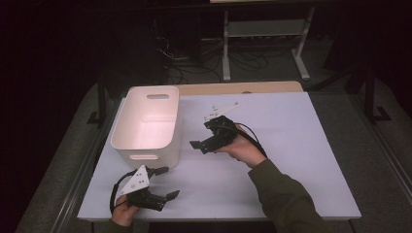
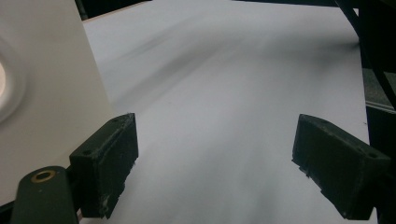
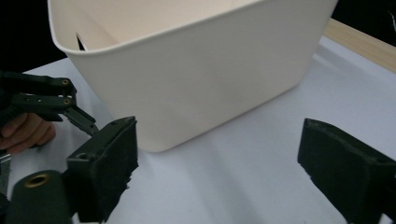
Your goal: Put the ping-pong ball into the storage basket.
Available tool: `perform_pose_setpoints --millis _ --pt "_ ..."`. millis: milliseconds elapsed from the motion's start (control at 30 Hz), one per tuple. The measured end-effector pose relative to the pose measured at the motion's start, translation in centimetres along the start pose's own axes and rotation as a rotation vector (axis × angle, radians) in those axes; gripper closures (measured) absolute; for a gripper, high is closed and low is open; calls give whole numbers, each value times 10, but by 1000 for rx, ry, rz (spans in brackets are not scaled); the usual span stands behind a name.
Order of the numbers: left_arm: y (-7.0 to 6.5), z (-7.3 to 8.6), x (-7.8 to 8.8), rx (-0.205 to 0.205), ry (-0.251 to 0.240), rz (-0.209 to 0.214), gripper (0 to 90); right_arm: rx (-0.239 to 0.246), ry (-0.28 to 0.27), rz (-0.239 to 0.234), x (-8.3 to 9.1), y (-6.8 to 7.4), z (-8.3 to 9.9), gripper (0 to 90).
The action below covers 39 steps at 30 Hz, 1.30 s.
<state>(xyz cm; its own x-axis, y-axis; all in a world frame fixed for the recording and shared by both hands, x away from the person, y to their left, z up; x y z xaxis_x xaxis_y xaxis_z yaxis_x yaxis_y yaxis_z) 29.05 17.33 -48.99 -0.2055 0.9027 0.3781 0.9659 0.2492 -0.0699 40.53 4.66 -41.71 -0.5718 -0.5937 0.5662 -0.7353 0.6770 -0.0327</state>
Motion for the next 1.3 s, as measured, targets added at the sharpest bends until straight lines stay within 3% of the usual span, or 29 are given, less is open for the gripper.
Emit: perform_pose_setpoints --millis 67,467,900,1300 --pt "0 0 0 1 1 -1 141 -12 11 -1 -1 -1 5 0" --pt "0 0 0 -1 3 -4 141 -2 -2 49 4 -9 26 0" --pt "0 0 0 -3 6 -2 141 -67 -34 90 21 -25 47 0" --pt "-1 0 0 -7 5 -2 141 -77 -23 112 28 -33 69 0"
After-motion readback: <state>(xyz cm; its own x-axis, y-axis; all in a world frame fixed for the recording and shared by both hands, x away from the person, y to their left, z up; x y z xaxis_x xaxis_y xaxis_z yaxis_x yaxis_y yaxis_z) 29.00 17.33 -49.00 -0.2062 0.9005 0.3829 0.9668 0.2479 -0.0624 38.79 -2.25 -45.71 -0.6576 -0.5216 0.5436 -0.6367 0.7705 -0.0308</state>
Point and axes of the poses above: each handheld gripper's, and its own axes: x roughly backward along the jaws, z roughly out of its underside, y roughly to its left, the point moved 10 cm from there along -x, roughly forward along the jaws, and after that the axes turned 15 degrees about z, right-handed, at the moved point
